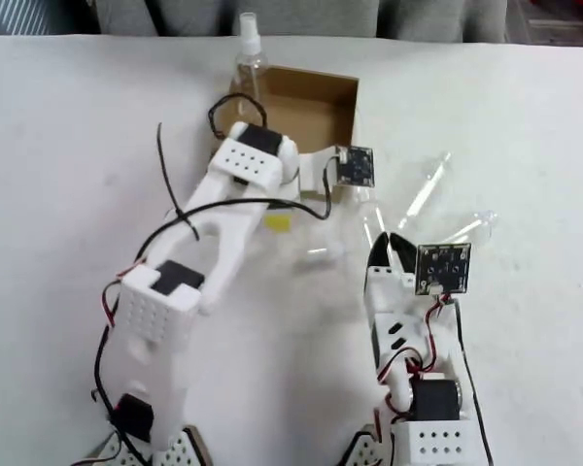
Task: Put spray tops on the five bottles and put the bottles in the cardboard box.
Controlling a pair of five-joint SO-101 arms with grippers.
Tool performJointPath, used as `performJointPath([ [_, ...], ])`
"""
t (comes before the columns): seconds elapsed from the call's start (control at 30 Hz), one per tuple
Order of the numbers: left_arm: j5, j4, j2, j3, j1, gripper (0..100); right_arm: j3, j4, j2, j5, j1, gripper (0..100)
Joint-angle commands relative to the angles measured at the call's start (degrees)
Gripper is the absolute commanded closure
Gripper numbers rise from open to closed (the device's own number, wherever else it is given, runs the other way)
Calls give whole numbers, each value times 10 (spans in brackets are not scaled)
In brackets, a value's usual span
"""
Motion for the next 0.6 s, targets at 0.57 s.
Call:
performJointPath([
  [0.57, 29, 188, 27, -28, 30, 736, 5, 1, -2, 9, -4, 981],
])
